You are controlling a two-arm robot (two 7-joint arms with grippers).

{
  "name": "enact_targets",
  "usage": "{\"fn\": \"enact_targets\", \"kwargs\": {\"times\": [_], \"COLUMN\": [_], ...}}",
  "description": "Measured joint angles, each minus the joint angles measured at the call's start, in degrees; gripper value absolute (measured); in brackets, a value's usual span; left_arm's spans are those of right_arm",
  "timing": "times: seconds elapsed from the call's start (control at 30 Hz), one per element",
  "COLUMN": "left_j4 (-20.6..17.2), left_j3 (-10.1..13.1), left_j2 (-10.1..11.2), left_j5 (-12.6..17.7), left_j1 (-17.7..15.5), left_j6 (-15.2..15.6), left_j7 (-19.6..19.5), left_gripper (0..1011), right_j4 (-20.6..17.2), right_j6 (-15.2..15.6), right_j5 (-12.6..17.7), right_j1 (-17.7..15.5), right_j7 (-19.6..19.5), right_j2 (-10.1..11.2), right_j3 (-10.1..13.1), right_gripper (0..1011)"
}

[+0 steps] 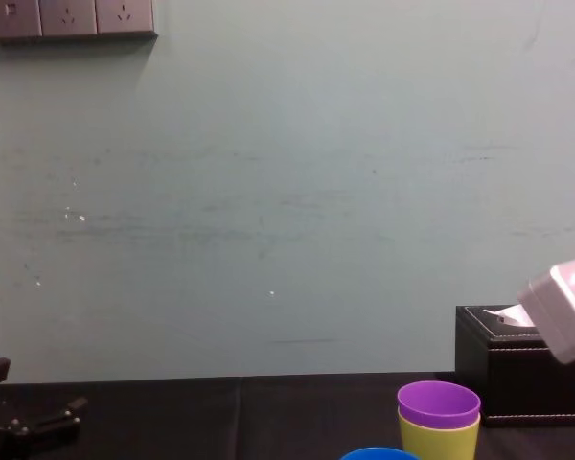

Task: Stack the three plastic cups sequentially using one hand.

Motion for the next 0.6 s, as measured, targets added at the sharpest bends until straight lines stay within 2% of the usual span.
{"fn": "enact_targets", "kwargs": {"times": [0.33,0.6], "left_j4": [0.00,0.00], "left_j3": [0.00,0.00], "left_j2": [0.00,0.00], "left_j5": [0.00,0.00], "left_j1": [0.00,0.00], "left_j6": [0.00,0.00], "left_j7": [0.00,0.00], "left_gripper": [1000,1000], "right_j4": [1.43,1.39], "right_j6": [-0.51,-0.52], "right_j5": [-0.32,-0.31], "right_j1": [0.58,0.59], "right_j7": [-0.14,-0.15], "right_j2": [-1.25,-1.19], "right_j3": [-0.11,-0.13], "right_gripper": [1004,1004]}}
